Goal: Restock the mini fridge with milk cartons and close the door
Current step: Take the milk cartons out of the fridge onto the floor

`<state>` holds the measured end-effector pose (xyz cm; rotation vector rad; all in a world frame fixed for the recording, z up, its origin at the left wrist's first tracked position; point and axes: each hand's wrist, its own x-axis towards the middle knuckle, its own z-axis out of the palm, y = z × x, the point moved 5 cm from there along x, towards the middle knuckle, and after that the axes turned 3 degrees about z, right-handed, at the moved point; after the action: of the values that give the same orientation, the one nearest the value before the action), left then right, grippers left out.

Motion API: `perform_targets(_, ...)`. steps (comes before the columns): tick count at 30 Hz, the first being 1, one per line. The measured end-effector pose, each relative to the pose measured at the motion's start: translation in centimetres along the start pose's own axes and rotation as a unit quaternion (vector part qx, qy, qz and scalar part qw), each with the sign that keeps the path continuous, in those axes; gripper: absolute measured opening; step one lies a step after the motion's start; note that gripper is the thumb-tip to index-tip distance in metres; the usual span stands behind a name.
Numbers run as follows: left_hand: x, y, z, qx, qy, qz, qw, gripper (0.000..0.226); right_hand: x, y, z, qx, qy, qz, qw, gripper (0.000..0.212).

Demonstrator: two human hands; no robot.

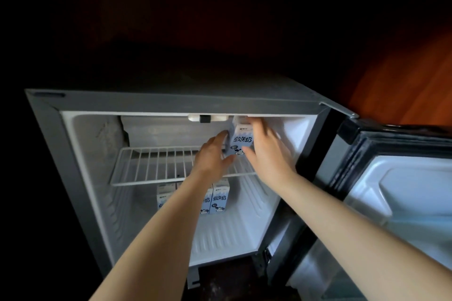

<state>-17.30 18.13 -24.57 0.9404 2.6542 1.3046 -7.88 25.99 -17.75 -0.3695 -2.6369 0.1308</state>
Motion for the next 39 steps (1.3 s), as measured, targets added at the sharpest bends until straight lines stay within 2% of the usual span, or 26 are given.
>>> perform_targets(6, 0.4, 1.0, 0.1, -0.026, 0.018, 0.039, 0.999, 0.049, -0.6, 0.0, -0.8, -0.015, 0.0, -0.019, 1.0, 0.043)
perform_targets(9, 0.0, 1.0, 0.2, -0.008, 0.028, 0.072, 0.997, 0.049, -1.1, -0.2, -0.6, -0.065, -0.013, -0.04, 0.997, 0.048)
perform_targets(14, -1.0, 1.8, -0.5, 0.023, 0.033, 0.108, 0.993, 0.047, -1.6, -0.1, -1.5, -0.089, 0.001, -0.053, 0.995, 0.043)
perform_targets(23, -3.8, 3.3, -2.0, 0.073, -0.017, 0.125, 0.989, 0.043, -3.8, -0.5, -4.8, -0.062, -0.019, -0.05, 0.997, 0.036)
perform_targets(32, -9.7, 9.8, -5.0, 0.115, -0.05, 0.173, 0.977, 0.038, -8.8, 0.2, -11.4, 0.041, 0.008, -0.033, 0.999, 0.035)
perform_targets(39, -15.5, 15.0, -3.4, 0.158, -0.11, 0.209, 0.959, 0.037, -15.0, 2.7, -16.0, 0.069, -0.017, -0.014, 0.997, 0.031)
